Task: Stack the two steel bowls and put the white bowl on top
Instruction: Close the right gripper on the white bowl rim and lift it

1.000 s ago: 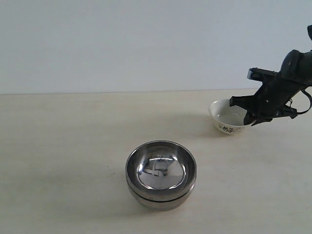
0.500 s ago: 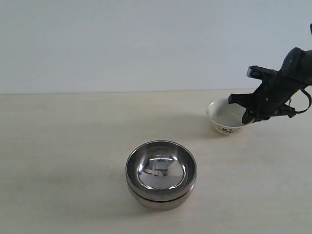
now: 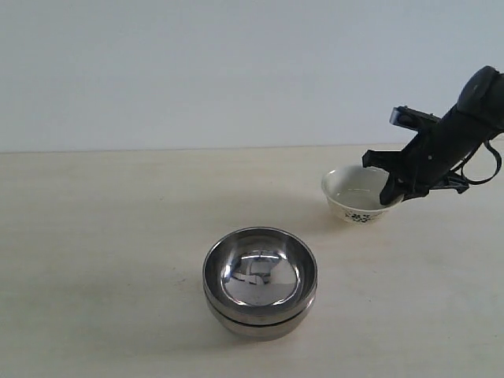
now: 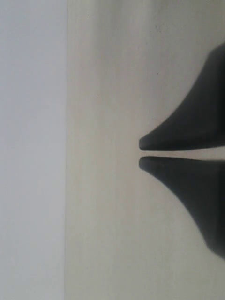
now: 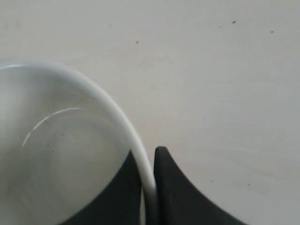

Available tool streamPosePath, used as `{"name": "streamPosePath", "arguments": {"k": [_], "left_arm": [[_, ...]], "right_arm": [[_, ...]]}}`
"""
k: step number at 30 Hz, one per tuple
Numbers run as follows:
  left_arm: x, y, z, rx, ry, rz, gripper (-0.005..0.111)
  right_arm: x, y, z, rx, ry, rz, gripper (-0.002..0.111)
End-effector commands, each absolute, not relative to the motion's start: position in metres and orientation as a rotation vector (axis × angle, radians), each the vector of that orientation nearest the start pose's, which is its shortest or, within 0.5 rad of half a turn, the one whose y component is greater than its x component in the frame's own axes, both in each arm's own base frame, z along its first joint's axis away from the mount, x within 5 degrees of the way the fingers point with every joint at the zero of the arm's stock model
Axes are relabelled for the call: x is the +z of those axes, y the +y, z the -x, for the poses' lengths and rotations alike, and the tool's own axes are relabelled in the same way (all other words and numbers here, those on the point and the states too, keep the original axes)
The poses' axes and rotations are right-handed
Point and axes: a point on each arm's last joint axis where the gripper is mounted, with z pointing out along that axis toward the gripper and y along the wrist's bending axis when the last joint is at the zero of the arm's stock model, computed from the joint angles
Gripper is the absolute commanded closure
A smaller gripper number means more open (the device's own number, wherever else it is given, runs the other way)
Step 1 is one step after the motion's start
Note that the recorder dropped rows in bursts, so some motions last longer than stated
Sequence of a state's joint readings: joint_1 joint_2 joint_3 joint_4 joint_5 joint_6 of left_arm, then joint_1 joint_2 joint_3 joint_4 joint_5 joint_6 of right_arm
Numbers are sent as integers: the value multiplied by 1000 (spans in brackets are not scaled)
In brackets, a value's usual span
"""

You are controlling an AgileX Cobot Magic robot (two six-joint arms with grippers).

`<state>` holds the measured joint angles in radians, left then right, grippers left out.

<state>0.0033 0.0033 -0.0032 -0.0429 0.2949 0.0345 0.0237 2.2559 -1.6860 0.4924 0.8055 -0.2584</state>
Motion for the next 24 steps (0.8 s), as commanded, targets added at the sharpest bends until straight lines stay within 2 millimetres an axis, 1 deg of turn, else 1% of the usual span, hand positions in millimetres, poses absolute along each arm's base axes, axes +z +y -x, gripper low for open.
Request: {"name": "streamPosePath", "arguments": {"k": [1,2,4,6,8,9,11,14,15,19,22,24], "left_arm": [[186,-1,-54,-10,1780,3,103],[186,-1,-54,-10,1780,3,103],[186,-1,-54,-10,1780,3,103],[186,-1,-54,-10,1780,3,103],[186,-1,-54,-10,1780,3,103],[186,-1,-54,-10,1780,3,103],[186,-1,-54,-10,1780,3,103],[186,-1,-54,-10,1780,3,103],[186,-1,-54,-10,1780,3,103],[186,-1,-54,-10,1780,3,103],[186,-1,-54,-10,1780,3,103],[186,-1,-54,-10,1780,3,103]], "right_arm": [[148,42,-463,543,2770,4,108],[148,41,-461,530,2759,-8,108],[153,40,-455,510,2728,-18,108],[163,39,-445,497,2714,14,108],[173,41,-434,529,2723,37,108],[177,43,-424,560,2721,51,108],[182,43,-411,576,2710,44,108],[199,43,-380,565,2695,67,108],[203,43,-375,564,2692,71,108],[224,41,-340,547,2652,81,108],[232,41,-322,553,2650,89,108],[232,41,-315,552,2652,96,108]]}}
